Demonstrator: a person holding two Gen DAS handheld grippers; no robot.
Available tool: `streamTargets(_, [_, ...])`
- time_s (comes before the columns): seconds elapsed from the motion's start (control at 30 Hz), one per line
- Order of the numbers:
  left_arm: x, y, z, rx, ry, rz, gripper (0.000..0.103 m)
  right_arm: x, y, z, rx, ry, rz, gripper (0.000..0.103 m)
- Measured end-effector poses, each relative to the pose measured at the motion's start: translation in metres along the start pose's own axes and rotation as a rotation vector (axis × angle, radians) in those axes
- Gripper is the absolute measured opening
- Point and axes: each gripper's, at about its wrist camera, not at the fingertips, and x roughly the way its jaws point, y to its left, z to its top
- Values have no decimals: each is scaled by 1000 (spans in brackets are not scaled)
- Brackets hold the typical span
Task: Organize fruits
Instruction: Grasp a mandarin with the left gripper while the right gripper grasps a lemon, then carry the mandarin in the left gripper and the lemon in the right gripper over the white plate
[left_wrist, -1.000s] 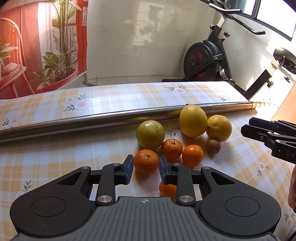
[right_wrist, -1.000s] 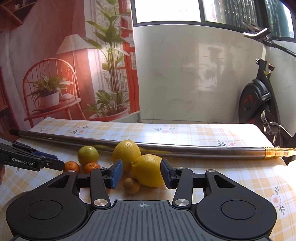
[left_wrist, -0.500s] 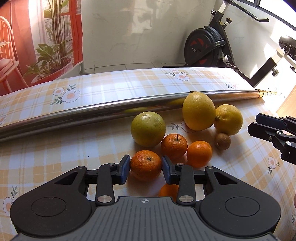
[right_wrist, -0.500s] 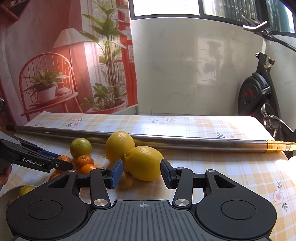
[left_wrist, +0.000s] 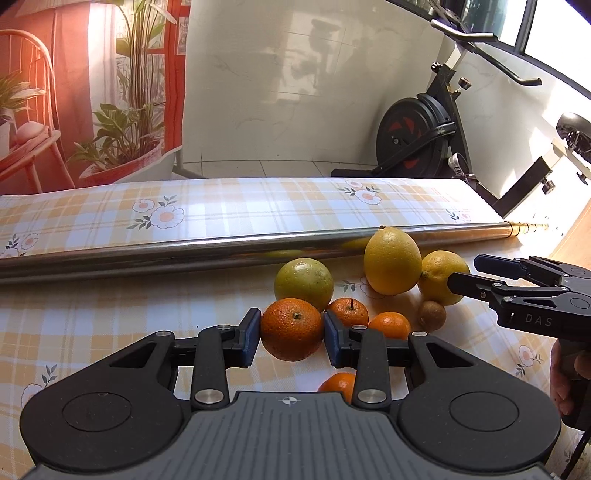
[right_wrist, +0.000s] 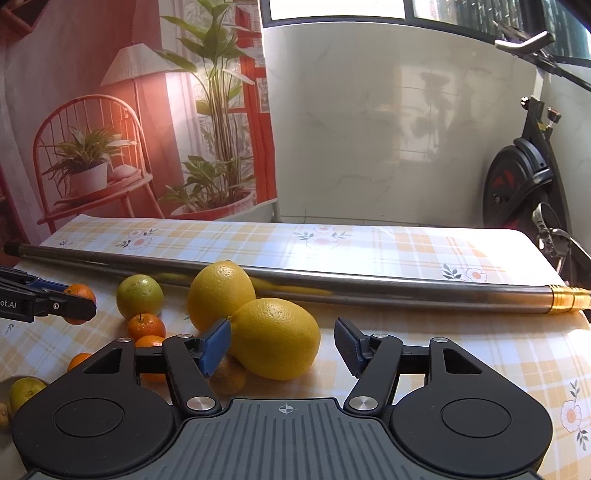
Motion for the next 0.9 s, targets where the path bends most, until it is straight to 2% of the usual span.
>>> streamTargets(0.07, [-7, -1, 1, -3, -21, 4, 38, 9, 1, 2, -10, 22, 10, 65])
streamTargets(0.27, [-21, -4, 2, 0, -54, 3, 38, 30, 5, 2, -27, 76, 11, 67])
streamTargets(0.4, [-29, -7, -3, 4, -65, 8, 38, 35, 4, 0, -12, 83, 23, 65])
streamTargets(0.43, [-31, -7, -4, 8, -68, 11, 38, 35, 4, -1, -7, 86, 34, 62])
streamTargets(0.67, [-48, -10, -14, 19, -91, 23, 38, 25, 0, -5, 33, 74, 47, 60])
streamTargets(0.73, [-57, -8, -18, -1, -103, 26, 38, 16, 1, -7, 37, 55, 32, 60])
streamTargets(0.9, [-81, -4, -29, -47, -130, 41, 38, -9, 5, -5, 72, 8, 57, 60])
